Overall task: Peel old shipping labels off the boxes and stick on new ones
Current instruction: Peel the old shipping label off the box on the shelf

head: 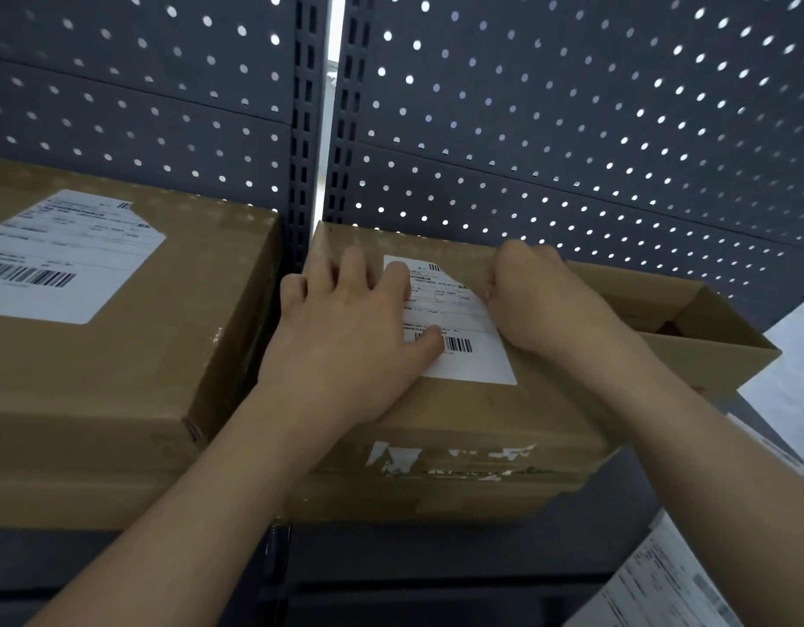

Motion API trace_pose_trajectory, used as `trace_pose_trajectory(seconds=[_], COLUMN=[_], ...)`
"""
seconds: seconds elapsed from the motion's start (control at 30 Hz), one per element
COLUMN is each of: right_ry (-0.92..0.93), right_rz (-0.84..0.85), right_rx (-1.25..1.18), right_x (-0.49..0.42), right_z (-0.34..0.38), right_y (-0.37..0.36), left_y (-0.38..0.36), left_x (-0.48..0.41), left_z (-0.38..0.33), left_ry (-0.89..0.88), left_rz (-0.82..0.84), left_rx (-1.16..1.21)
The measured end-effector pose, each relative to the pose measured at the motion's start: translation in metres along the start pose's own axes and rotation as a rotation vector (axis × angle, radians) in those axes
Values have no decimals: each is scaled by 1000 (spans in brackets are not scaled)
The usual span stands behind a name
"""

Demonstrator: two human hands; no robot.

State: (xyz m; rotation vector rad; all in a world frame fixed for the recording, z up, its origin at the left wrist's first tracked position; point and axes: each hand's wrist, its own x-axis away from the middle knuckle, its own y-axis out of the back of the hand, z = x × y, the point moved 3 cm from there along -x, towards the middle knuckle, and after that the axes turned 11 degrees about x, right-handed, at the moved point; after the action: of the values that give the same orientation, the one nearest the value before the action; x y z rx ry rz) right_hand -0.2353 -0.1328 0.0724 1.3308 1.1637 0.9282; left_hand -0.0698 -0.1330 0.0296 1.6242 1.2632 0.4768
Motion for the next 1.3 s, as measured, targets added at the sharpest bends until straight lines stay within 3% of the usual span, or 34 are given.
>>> trace_pose_trajectory(seconds=[0.07, 0.2, 0.23, 0.37, 0.6, 0.8, 0.93, 1.3], right_ry=[3, -47, -43, -8, -37, 1, -34, -79], right_rz=[38, 149, 138, 46, 45, 148, 90, 14], right_rx=[-101, -663, -692, -401, -157, -237, -330, -189], right_x=[-5, -4, -4, -6, -10, -9, -4, -3], right_z=[-8, -31, -34, -27, -10, -13, -23, -8], right_y=[2, -1, -2, -2, -1, 0, 4, 2], left_y=[0, 1, 1, 1, -1, -1, 0, 0], left_x=[0, -1, -1, -1, -1, -2, -1, 0], left_z=[0, -1, -1, -2, -1, 0, -1, 0], left_ry=[1, -1, 1, -5, -6, -9, -8, -6], left_rz=[3, 1, 1, -9, -12, -11, -7, -7], left_rx=[2, 8, 8, 4, 11, -6, -11, -3])
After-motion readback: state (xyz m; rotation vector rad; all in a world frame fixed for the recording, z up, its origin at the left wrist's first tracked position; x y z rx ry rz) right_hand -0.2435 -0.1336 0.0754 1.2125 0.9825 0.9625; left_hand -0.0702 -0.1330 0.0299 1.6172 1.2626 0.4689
